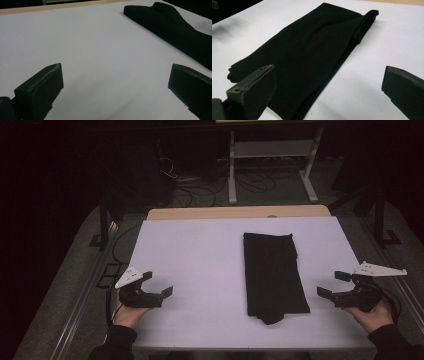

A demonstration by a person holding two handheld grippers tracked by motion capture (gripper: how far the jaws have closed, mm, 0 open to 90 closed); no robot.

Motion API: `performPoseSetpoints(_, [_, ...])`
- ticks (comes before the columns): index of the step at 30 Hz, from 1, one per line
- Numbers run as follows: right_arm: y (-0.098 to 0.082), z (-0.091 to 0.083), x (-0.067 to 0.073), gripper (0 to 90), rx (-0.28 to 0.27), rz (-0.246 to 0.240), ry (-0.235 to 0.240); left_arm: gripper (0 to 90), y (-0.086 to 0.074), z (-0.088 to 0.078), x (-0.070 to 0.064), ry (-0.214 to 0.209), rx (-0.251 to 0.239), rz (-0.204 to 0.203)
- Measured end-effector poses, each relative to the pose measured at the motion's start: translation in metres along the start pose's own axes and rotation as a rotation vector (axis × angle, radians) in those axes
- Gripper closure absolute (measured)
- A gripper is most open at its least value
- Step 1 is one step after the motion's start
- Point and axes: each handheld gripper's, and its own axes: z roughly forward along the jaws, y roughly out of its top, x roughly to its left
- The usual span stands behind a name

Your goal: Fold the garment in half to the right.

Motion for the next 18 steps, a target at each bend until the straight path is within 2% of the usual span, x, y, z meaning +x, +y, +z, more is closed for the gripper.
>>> performPoseSetpoints(5, [-0.005,0.0,0.0,0.0,0.006,0.004,-0.002,0.0,-0.007,-0.007,0.007,0.018,0.002,-0.017])
performPoseSetpoints(18, [-0.018,-0.007,-0.002,0.0,0.006,0.023,-0.016,0.0,-0.025,-0.021,0.023,0.055,0.026,-0.026])
